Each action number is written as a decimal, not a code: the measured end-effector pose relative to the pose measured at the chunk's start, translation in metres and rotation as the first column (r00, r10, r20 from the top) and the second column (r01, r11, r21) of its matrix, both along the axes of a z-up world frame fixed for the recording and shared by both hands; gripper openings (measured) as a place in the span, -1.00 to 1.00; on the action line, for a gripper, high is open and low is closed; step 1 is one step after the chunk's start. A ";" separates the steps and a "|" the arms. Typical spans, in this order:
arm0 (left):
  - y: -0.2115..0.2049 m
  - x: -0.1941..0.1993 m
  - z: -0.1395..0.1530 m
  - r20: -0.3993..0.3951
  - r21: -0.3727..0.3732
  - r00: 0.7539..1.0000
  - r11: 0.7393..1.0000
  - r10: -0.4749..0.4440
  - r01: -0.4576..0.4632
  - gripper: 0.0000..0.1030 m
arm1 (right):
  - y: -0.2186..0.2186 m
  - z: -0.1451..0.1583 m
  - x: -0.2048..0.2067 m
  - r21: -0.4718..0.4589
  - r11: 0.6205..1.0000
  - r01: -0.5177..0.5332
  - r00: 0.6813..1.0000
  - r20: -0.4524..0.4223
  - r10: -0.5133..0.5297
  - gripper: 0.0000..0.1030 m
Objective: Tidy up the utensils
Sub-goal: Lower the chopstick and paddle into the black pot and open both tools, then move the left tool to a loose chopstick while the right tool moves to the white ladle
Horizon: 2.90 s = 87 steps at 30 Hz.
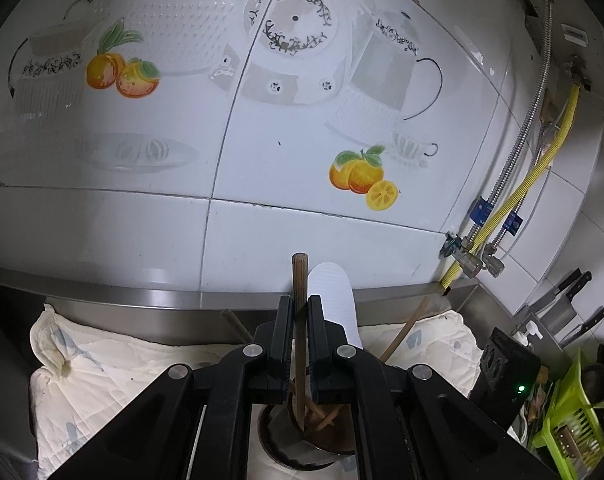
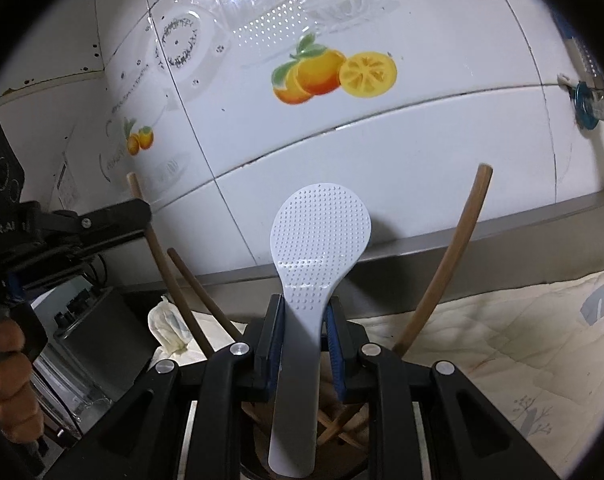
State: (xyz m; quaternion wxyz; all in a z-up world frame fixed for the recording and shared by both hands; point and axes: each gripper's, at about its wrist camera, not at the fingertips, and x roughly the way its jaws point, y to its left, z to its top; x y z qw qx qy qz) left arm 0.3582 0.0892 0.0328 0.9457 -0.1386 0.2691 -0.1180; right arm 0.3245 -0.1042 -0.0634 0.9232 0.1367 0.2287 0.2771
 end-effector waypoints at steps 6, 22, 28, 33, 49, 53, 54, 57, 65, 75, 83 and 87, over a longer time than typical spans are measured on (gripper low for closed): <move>0.001 -0.001 -0.001 0.000 -0.003 1.000 1.000 0.000 0.000 -0.88 | 0.008 -0.003 0.000 -0.042 0.999 0.004 1.000 0.030 -0.002 -0.55; 0.006 -0.003 -0.009 -0.023 -0.018 1.000 1.000 0.008 -0.008 -0.88 | 0.013 -0.009 -0.012 -0.130 0.992 0.009 0.999 0.037 -0.004 -0.55; 0.009 0.002 -0.012 -0.054 -0.020 0.998 0.999 0.027 -0.028 -0.86 | 0.013 -0.004 -0.026 -0.204 0.979 0.019 0.999 0.035 -0.012 -0.54; 0.011 0.005 -0.015 -0.069 -0.021 0.997 0.999 0.041 -0.042 -0.85 | 0.012 -0.001 -0.030 -0.231 0.973 0.023 1.000 0.001 -0.023 -0.54; 0.008 0.008 -0.027 -0.120 -0.023 0.992 0.999 0.045 -0.048 -0.31 | -0.004 0.013 -0.052 -0.257 0.966 0.033 0.998 -0.044 -0.045 -0.11; 0.008 0.001 -0.029 -0.144 -0.016 0.988 0.999 0.049 -0.051 -0.31 | -0.017 0.020 -0.064 -0.247 0.968 0.035 0.995 -0.080 -0.056 -0.09; 0.008 -0.001 -0.029 -0.148 -0.010 0.988 0.999 0.051 -0.053 -0.31 | -0.020 0.022 -0.067 -0.248 0.968 0.038 0.995 -0.083 -0.060 -0.09; 0.008 -0.010 -0.031 -0.170 0.000 0.984 0.999 0.053 -0.054 -0.31 | -0.031 0.027 -0.076 -0.240 0.970 0.049 0.991 -0.112 -0.078 -0.09; -0.001 -0.045 -0.044 -0.238 0.023 0.971 0.999 0.034 -0.029 -0.31 | -0.058 0.027 -0.104 -0.289 0.955 0.069 0.977 -0.175 -0.124 -0.09; -0.025 -0.102 -0.096 -0.389 0.000 0.921 1.000 -0.024 0.026 -0.31 | -0.091 0.006 -0.144 -0.305 0.950 0.070 0.955 -0.256 -0.152 -0.09; -0.043 -0.127 -0.141 -0.512 0.006 0.859 1.000 0.011 -0.010 -0.32 | -0.101 -0.006 -0.167 -0.287 0.955 0.071 0.942 -0.295 -0.158 -0.09; -0.050 -0.131 -0.161 -0.567 0.001 0.824 1.000 0.019 -0.023 -0.32 | -0.103 -0.009 -0.175 -0.283 0.957 0.069 0.941 -0.301 -0.156 -0.09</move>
